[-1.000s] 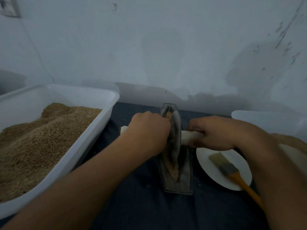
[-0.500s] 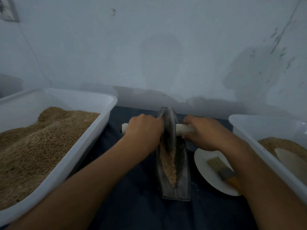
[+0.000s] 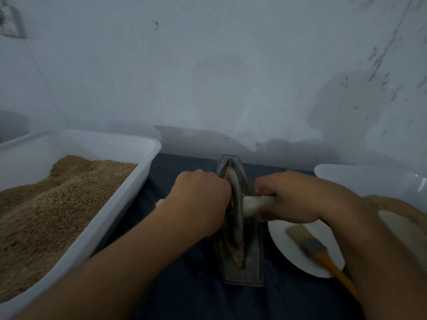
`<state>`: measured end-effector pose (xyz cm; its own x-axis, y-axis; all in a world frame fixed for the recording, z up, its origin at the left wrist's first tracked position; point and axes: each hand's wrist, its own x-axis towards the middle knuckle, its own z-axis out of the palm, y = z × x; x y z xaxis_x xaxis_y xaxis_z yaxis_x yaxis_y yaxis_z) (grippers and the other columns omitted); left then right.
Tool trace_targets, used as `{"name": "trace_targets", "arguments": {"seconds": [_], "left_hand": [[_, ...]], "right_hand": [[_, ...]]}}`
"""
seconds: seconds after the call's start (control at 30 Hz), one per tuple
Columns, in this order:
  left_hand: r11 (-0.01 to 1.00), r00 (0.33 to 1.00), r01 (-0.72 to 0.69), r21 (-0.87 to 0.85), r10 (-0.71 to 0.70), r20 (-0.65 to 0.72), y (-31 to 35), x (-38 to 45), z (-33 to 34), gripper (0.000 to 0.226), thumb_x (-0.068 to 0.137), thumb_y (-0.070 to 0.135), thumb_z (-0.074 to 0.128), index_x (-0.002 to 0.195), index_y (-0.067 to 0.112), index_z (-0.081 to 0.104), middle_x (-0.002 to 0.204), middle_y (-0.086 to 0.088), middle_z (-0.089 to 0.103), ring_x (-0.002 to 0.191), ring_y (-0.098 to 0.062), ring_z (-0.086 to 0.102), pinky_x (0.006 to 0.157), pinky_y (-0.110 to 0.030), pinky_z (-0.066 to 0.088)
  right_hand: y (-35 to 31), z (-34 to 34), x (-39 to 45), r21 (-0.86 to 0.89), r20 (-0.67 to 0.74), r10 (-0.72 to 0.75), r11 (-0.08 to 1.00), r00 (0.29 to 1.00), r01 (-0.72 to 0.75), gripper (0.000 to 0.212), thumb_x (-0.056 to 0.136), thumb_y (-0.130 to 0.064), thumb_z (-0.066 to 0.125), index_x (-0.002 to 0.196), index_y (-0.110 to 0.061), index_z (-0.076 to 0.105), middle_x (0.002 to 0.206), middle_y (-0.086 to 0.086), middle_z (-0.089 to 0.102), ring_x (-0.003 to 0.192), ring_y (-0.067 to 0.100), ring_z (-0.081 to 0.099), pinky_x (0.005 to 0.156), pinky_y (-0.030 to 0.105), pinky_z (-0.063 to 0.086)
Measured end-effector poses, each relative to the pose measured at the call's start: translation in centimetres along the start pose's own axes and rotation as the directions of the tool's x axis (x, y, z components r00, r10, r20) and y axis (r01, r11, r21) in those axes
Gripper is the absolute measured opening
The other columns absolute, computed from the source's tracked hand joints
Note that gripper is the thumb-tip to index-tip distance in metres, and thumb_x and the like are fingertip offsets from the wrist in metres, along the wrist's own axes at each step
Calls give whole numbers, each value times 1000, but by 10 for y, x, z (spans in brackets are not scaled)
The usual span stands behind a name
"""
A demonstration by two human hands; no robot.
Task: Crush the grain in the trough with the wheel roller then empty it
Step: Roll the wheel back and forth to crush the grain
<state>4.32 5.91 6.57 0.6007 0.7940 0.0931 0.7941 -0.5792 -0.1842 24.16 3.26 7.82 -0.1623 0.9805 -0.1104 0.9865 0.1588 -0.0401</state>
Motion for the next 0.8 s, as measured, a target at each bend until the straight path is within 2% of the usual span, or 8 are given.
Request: {"name": "trace_targets", "arguments": {"seconds": [0.13, 0.23, 0.33, 0.47, 0.53, 0.63, 0.73, 0.8], "left_hand": [[1000, 1000, 3, -20, -4, -30, -4, 14, 12, 10, 91, 27, 58, 97, 21, 53, 74, 5, 39, 65, -14, 42, 64, -33, 35], [996, 992, 74, -42, -78, -95, -7, 27, 26, 18, 92, 26, 58, 109, 22, 53, 79, 3, 46, 76, -21, 50, 66, -35, 35], [992, 969, 107, -64, -118, -219, -9, 40, 43, 27, 93, 26, 58, 118, 22, 49, 101, 1, 63, 91, -22, 62, 69, -34, 37], [991, 942, 69, -112, -102, -320, -13, 47, 53, 28, 93, 26, 58, 120, 23, 50, 117, 3, 64, 105, -18, 61, 87, -31, 42], [990, 954, 83, -115, -112, -280, -13, 47, 51, 27, 93, 26, 57, 119, 23, 49, 114, 2, 64, 101, -20, 63, 76, -33, 42], [991, 972, 114, -68, -125, -200, -11, 41, 41, 24, 91, 26, 59, 113, 21, 49, 100, 2, 62, 89, -23, 61, 62, -33, 35], [995, 986, 86, -43, -91, -141, -6, 28, 23, 18, 90, 29, 60, 103, 21, 51, 75, 5, 41, 68, -17, 43, 62, -34, 35], [999, 994, 44, -19, -46, -101, -1, 18, 12, 16, 90, 32, 61, 99, 23, 52, 71, 6, 33, 60, -13, 33, 63, -33, 34]], "right_hand": [[12, 15, 17, -1, -41, -3, 1000, 999, 3, 14, 91, -48, 59, 102, -39, 56, 99, -15, 63, 86, 12, 58, 64, 28, 42], [25, 33, 32, 90, -180, 67, 995, 981, -51, 36, 95, -46, 56, 129, -38, 48, 121, -8, 61, 102, 18, 58, 81, 36, 49], [32, 48, 44, 113, -349, 86, 992, 933, -49, 34, 98, -47, 51, 127, -31, 50, 118, -1, 62, 96, 21, 57, 73, 35, 43], [29, 52, 50, 50, -474, 64, 998, 878, -45, 33, 99, -47, 48, 125, -27, 54, 115, 1, 64, 98, 25, 58, 69, 33, 30], [27, 48, 49, 48, -463, 61, 998, 884, -44, 31, 98, -47, 51, 123, -29, 53, 114, 0, 63, 96, 24, 57, 69, 33, 30], [25, 36, 41, 92, -336, 74, 995, 939, -45, 23, 91, -48, 60, 107, -34, 51, 103, -6, 60, 86, 16, 52, 64, 33, 35], [20, 22, 26, 126, -199, 69, 991, 978, -44, 27, 81, -49, 70, 89, -34, 49, 88, -10, 59, 78, 13, 55, 59, 32, 40], [13, 13, 17, 84, -134, 45, 996, 990, -34, 32, 76, -50, 74, 87, -32, 50, 84, -11, 59, 75, 9, 54, 59, 32, 42]]}}
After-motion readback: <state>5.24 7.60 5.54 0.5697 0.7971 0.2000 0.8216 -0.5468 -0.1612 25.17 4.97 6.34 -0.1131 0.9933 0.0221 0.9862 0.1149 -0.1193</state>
